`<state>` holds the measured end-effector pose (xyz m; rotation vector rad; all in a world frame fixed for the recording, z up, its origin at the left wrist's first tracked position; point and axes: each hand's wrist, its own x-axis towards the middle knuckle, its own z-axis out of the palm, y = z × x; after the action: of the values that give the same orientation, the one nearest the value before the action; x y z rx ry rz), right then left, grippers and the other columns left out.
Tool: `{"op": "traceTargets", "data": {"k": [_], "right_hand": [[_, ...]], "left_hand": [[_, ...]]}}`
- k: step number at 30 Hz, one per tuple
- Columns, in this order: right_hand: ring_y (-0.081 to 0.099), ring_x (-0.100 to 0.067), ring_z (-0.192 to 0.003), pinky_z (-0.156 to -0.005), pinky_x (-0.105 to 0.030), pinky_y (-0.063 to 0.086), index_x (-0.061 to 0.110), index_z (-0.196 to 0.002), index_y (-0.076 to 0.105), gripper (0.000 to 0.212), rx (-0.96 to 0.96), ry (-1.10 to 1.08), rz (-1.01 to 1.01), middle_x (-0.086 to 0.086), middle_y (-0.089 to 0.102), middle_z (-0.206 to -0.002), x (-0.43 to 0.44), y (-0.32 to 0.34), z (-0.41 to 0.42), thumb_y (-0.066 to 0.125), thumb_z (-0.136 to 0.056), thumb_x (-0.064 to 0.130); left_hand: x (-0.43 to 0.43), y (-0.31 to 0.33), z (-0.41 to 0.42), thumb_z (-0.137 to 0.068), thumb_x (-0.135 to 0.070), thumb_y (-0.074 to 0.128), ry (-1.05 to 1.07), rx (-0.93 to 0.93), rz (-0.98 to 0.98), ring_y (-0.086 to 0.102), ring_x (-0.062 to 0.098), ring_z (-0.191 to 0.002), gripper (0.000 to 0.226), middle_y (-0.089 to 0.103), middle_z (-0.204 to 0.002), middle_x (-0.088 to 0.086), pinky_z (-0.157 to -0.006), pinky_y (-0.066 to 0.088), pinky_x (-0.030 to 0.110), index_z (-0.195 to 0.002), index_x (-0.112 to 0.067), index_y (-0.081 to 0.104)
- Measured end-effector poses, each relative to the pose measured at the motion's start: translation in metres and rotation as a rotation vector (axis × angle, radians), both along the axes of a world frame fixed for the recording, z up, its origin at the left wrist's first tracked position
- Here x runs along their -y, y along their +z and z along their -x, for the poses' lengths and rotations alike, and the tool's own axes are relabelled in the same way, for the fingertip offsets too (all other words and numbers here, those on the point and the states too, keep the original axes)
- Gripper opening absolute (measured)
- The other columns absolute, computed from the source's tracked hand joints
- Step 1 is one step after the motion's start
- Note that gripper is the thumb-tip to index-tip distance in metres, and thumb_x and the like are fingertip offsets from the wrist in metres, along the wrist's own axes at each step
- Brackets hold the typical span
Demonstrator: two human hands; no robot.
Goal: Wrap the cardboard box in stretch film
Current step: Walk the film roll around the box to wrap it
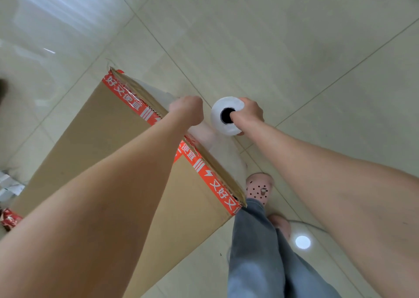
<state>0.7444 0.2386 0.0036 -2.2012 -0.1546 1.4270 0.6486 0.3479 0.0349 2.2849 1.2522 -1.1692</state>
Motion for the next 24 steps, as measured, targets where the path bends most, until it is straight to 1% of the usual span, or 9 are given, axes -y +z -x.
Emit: {"op": "traceTargets", "data": {"k": [3, 6, 10, 13, 15, 17, 20, 22, 24], "right_hand": [[0.057, -0.031, -0.092, -0.084, -0.043, 0.055, 0.024, -0.119, 0.058, 0.041, 0.049, -0.052, 0.017, -0.005, 0.061, -0.115, 0.003, 0.001, 0.001, 0.053, -0.081, 0.010], [0.060, -0.031, -0.099, -0.086, -0.038, 0.053, 0.025, -0.119, 0.059, 0.040, 0.108, -0.095, 0.043, -0.005, 0.062, -0.117, 0.005, 0.002, -0.006, 0.055, -0.081, 0.014], [0.058, -0.027, -0.084, -0.068, -0.029, 0.046, 0.028, -0.102, 0.064, 0.028, 0.136, 0.087, -0.012, -0.002, 0.066, -0.103, -0.005, 0.001, -0.010, 0.057, -0.076, 0.022], [0.061, -0.028, -0.101, -0.072, -0.027, 0.038, 0.031, -0.109, 0.063, 0.034, 0.236, 0.260, -0.019, -0.002, 0.066, -0.111, -0.014, -0.002, -0.001, 0.060, -0.076, 0.025], [0.059, -0.029, -0.108, -0.076, -0.029, 0.040, 0.029, -0.122, 0.056, 0.046, 0.239, 0.225, 0.000, -0.003, 0.063, -0.119, -0.016, -0.002, 0.004, 0.062, -0.076, 0.028], [0.056, -0.031, -0.107, -0.081, -0.034, 0.049, 0.021, -0.131, 0.045, 0.059, 0.074, 0.064, 0.066, -0.007, 0.058, -0.123, -0.021, -0.001, 0.006, 0.064, -0.076, 0.031], [0.057, -0.027, -0.082, -0.074, -0.041, 0.058, 0.012, -0.126, 0.047, 0.055, -0.194, -0.130, 0.101, -0.007, 0.055, -0.112, -0.034, 0.009, 0.010, 0.068, -0.077, 0.023], [0.061, -0.028, -0.079, -0.073, -0.042, 0.059, 0.012, -0.121, 0.054, 0.047, -0.114, -0.061, 0.100, -0.008, 0.057, -0.107, -0.047, 0.011, 0.005, 0.066, -0.077, 0.020], [0.063, -0.031, -0.094, -0.079, -0.042, 0.057, 0.016, -0.117, 0.058, 0.041, 0.025, 0.055, 0.095, -0.008, 0.062, -0.113, -0.056, 0.010, 0.001, 0.064, -0.077, 0.021]], "left_hand": [[0.003, 0.005, -0.010, -0.093, -0.012, 0.041, 0.146, 0.265, -0.022, 0.057, 0.027, -0.110, 0.033, 0.061, -0.123, 0.005, -0.086, 0.048, 0.035, -0.119, -0.016, 0.062], [0.009, 0.011, -0.024, -0.088, -0.024, 0.053, 0.195, 0.441, 0.140, 0.056, 0.020, -0.116, 0.040, 0.062, -0.123, 0.000, -0.095, 0.045, 0.029, -0.128, -0.021, 0.057], [0.012, -0.003, -0.038, -0.084, -0.027, 0.061, 0.124, 0.380, 0.128, 0.054, 0.024, -0.117, 0.049, 0.059, -0.127, 0.003, -0.084, 0.041, 0.027, -0.132, -0.023, 0.053], [0.006, -0.013, -0.035, -0.081, -0.019, 0.058, 0.047, 0.269, 0.052, 0.060, 0.028, -0.106, 0.035, 0.062, -0.113, 0.006, -0.071, 0.042, 0.029, -0.116, -0.019, 0.062], [0.002, -0.015, -0.031, -0.080, -0.017, 0.058, 0.035, 0.258, 0.018, 0.061, 0.030, -0.094, 0.018, 0.062, -0.099, 0.009, -0.064, 0.040, 0.030, -0.097, -0.011, 0.062], [-0.005, -0.013, -0.028, -0.080, -0.017, 0.059, 0.071, 0.264, 0.010, 0.061, 0.031, -0.090, 0.009, 0.058, -0.089, 0.009, -0.061, 0.038, 0.030, -0.086, -0.010, 0.057], [-0.019, -0.008, -0.028, -0.081, -0.020, 0.062, 0.115, 0.259, 0.022, 0.061, 0.032, -0.091, 0.017, 0.059, -0.091, 0.011, -0.062, 0.040, 0.031, -0.091, -0.007, 0.060], [-0.025, -0.007, -0.027, -0.082, -0.020, 0.062, 0.121, 0.251, 0.055, 0.061, 0.032, -0.092, 0.017, 0.057, -0.084, 0.011, -0.062, 0.039, 0.031, -0.090, -0.005, 0.058], [-0.031, -0.009, -0.028, -0.083, -0.019, 0.061, 0.125, 0.259, 0.069, 0.059, 0.031, -0.094, 0.021, 0.061, -0.091, 0.013, -0.064, 0.038, 0.031, -0.096, -0.003, 0.060]]}}
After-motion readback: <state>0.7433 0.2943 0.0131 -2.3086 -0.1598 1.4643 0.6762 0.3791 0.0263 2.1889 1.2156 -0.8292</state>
